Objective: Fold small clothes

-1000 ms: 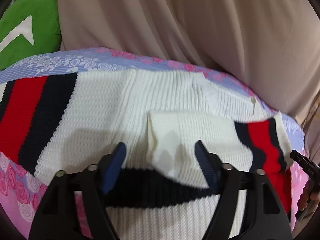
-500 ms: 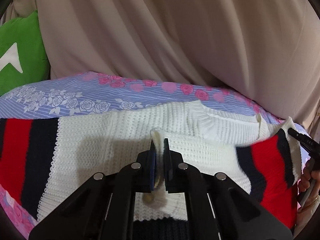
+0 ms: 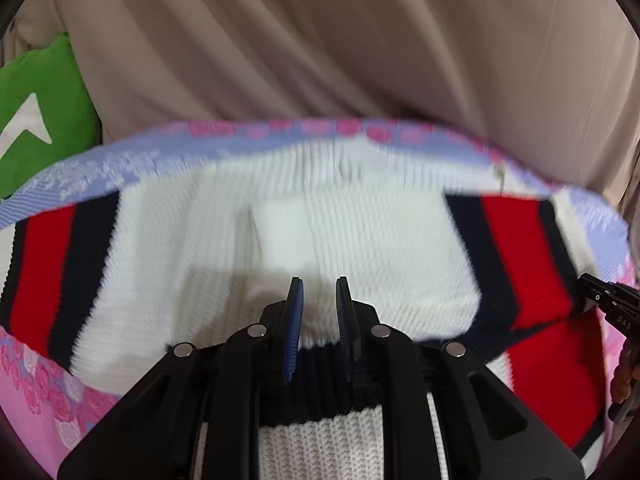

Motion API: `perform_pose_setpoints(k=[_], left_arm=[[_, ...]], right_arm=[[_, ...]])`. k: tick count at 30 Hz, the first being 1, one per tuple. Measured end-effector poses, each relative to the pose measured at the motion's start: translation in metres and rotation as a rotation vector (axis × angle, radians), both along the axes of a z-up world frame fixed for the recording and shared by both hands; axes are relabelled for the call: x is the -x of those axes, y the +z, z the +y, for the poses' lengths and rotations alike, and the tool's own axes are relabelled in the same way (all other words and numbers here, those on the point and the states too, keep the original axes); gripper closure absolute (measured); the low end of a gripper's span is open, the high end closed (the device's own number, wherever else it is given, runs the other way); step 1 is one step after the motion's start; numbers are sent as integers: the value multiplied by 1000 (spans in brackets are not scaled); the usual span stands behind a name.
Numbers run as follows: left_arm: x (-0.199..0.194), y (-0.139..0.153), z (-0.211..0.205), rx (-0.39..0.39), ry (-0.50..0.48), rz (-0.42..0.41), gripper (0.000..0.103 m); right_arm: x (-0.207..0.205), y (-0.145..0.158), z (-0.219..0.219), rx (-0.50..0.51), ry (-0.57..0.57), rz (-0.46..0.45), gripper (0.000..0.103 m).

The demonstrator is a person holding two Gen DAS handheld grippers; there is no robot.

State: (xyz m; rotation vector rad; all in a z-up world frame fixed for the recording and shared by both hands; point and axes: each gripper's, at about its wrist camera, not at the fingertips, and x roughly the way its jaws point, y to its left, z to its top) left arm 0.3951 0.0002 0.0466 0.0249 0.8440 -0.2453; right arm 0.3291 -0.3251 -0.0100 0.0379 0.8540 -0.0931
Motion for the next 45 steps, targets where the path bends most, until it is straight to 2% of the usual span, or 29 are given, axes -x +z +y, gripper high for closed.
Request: perform_pose_setpoints(k=[1,3,5,6,9,11,12,13,15,17,19,22,24,26,29,32,34,36,38,40,42,45], left_arm=[[-1,-13,0,-21,13,21,85],[3,-17,7,-16,11,-19,85],[9,-20,19,-11,42,-2,86],[11,-21,27,-8,53,4,89],[28,-19,57,-5,95,-5,89],[43,-11,87,42,113,-14,89],[51,-6,104,80,122,-17,86],[59,1,126,89,171,-22,82],[68,12,165,101,256,-57,50],[74,23,213,107,362,-95,42],[72,26,258,124,455,-96,39],[61,17,337,223,614,-62,36],[53,8,377,281,696,-41,36],[46,-4,411,337,773,-24,37],[35,-17,442,410,830,-18,37],[25,-22,457,456,851,-26,39],[19,-21,458,481,825,-30,51],[10,-21,457,502,789,-14,76],[3,-17,447,475,766,-19,95],[3,-1,433,428,754,-57,95],[9,28,403,380,704,-119,96],[24,86,325,272,544,-242,96]], right_arm=[[7,-3,-5,-3,1,-28,98],[20,-4,-20,-45,-20,-49,100],[30,-5,-32,-85,-42,-61,103],[34,-5,-34,-76,-49,-68,103],[46,-3,-30,-38,-69,-77,103],[57,3,-24,-21,-94,-89,102],[65,8,-18,-8,-101,-95,99],[74,12,-12,6,-104,-98,95],[90,18,8,2,-64,-111,91],[103,20,30,-22,-8,-113,91],[114,19,50,-49,39,-104,88],[129,8,77,-89,90,-81,82],[132,1,91,-74,103,-71,78],[135,-9,102,-48,111,-64,71],[133,-25,112,-21,110,-42,70],[134,-25,106,-62,107,-53,63],[133,-26,102,-93,99,-56,63],[133,-26,100,-107,99,-57,62],[133,-26,101,-104,103,-56,60],[133,-26,103,-98,108,-55,57],[133,-26,105,-92,112,-54,55],[133,-26,104,-99,117,-56,54]])
